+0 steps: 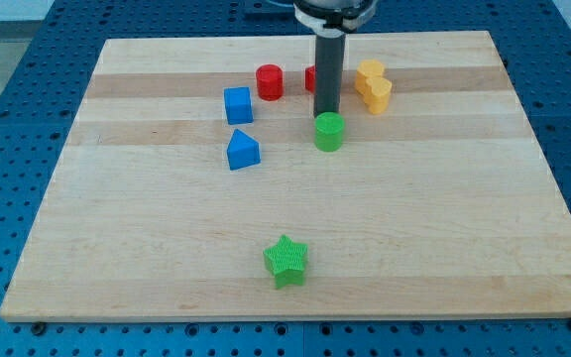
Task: Move the green circle closer to green star
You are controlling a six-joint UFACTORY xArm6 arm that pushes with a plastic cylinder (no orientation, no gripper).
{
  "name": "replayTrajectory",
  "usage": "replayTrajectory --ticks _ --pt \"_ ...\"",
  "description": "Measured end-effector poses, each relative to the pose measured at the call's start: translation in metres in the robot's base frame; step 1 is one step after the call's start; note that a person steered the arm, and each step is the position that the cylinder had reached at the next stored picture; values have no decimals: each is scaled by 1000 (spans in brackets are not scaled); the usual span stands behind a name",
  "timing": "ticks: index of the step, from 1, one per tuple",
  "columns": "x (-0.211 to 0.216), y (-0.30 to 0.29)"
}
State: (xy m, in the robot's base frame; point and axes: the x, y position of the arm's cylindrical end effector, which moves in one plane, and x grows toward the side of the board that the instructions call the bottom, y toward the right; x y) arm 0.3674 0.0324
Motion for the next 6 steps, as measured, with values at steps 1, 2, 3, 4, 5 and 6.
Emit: replayTrajectory --ticks 1,2,3,4,5,6 --pt "18 -11" --pt "38 -13" --pt "42 -13" --pt "46 -7" --pt "46 23" --pt "43 69"
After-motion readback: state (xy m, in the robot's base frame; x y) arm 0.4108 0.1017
